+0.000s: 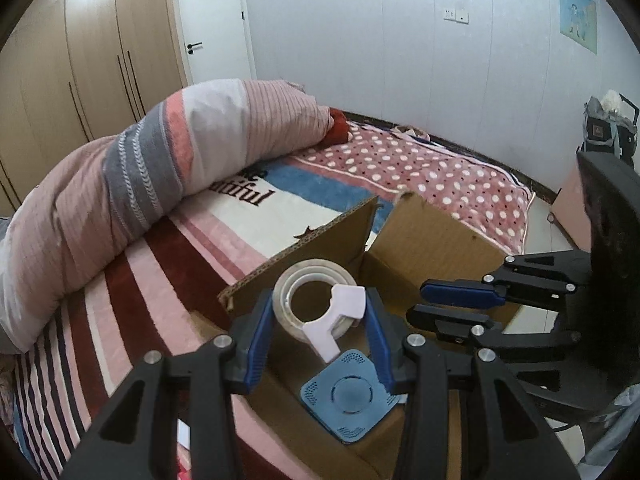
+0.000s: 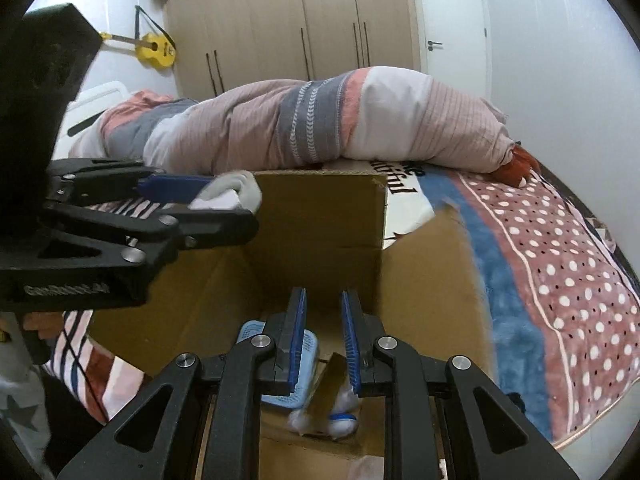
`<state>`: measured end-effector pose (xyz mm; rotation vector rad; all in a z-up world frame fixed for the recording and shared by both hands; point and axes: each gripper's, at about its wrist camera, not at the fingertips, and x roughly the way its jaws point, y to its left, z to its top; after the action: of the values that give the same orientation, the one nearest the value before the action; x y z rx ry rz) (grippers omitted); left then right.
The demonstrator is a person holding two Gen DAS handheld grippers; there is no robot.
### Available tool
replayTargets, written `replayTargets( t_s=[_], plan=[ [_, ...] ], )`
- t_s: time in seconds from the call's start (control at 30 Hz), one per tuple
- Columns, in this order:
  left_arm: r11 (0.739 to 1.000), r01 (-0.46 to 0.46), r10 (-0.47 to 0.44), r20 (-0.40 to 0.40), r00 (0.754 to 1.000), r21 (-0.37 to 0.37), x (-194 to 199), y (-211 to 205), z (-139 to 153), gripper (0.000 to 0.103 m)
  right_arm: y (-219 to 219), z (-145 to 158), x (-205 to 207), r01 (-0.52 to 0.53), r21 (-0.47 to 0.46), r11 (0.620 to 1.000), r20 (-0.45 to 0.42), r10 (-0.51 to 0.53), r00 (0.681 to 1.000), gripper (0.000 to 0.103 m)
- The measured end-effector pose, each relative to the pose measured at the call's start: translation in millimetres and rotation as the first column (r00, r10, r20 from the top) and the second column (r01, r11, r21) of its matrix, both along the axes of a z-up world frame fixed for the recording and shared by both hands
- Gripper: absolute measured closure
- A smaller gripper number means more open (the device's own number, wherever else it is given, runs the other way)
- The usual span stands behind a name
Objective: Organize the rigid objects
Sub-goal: 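Carry the gold bar and tape roll into the box and open both tools, then grasp the pink bottle with the right tool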
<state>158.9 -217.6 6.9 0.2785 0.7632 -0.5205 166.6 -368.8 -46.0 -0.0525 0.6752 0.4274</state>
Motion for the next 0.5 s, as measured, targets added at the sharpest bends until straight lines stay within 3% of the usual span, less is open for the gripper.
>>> replayTargets(
  t_s=[0.23,0.33,0.5],
  plan=[
    [0.999,-0.024,0.024,0.002,1.0,0.026,8.8,-0.4,-6.7,0.06,-0.1,1.9,-6.8,-0.026,0.012,1.0,0.002,0.026,1.0,0.089],
    [1.0,-0.024,0.024,-0.002,1.0,-0.015,6.9,8.5,-2.2,0.045,5.1,3.9,-12.5,-0.038,0.004,0.999,0.005,0.038,0.999,0.089],
    [0.995,-0.073,0.079,0.084,0.993,-0.066,-15.2,44.1,23.2,0.033,19.6,14.8,-25.7,-0.081,0.011,0.997,0.015,0.081,0.997,0.089]
  ],
)
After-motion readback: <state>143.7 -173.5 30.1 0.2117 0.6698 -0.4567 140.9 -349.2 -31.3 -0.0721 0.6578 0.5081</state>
